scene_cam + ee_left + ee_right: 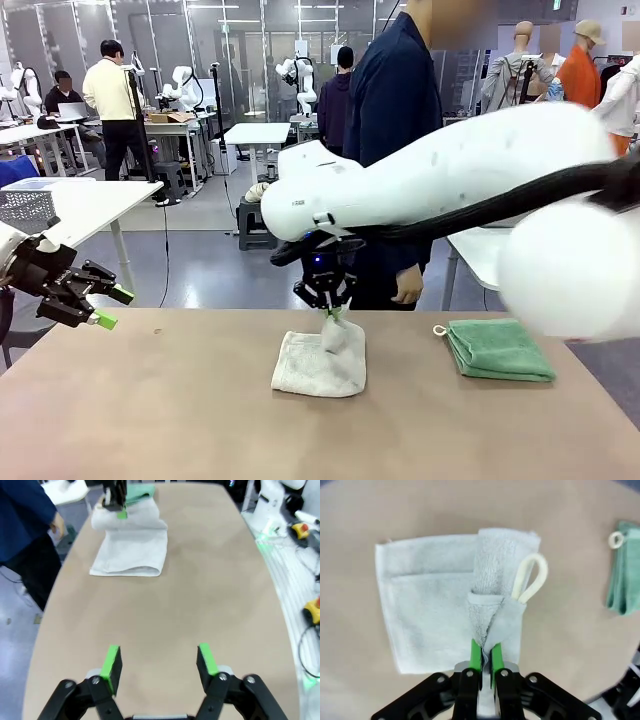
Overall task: Fold the towels and place them in the basket.
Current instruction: When a person lays out a Towel with hook on the table, fold it in half twice, then stack the folded Towel with hook on the right side of the table.
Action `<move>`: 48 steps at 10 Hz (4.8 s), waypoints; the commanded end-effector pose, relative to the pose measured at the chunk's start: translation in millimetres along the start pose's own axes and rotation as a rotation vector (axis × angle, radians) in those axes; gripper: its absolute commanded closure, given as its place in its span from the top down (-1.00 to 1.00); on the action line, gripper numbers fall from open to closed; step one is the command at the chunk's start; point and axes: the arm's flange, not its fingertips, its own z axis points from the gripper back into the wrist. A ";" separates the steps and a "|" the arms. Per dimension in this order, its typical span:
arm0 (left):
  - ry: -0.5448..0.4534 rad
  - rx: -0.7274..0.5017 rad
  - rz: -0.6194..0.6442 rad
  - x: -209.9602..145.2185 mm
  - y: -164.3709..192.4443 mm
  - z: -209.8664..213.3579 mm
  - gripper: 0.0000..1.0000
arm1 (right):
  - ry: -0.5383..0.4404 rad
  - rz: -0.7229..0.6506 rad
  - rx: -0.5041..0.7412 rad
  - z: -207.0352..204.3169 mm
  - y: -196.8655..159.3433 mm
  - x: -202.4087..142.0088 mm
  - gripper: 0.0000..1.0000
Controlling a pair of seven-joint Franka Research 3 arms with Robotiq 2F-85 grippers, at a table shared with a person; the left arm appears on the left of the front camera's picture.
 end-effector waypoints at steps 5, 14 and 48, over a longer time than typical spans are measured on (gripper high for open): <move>-0.002 0.000 -0.001 0.2 0.1 0.4 0.53 | 0.122 0.016 0.056 -6.7 56.8 -4.7 -1.00; -0.002 0.000 -0.001 0.2 0.1 0.4 0.53 | 0.060 -0.032 0.192 -17.8 51.8 -18.1 0.05; -0.002 0.000 -0.001 0.2 0.1 0.4 0.53 | -0.037 -0.010 0.636 -83.0 -124.8 -37.1 0.16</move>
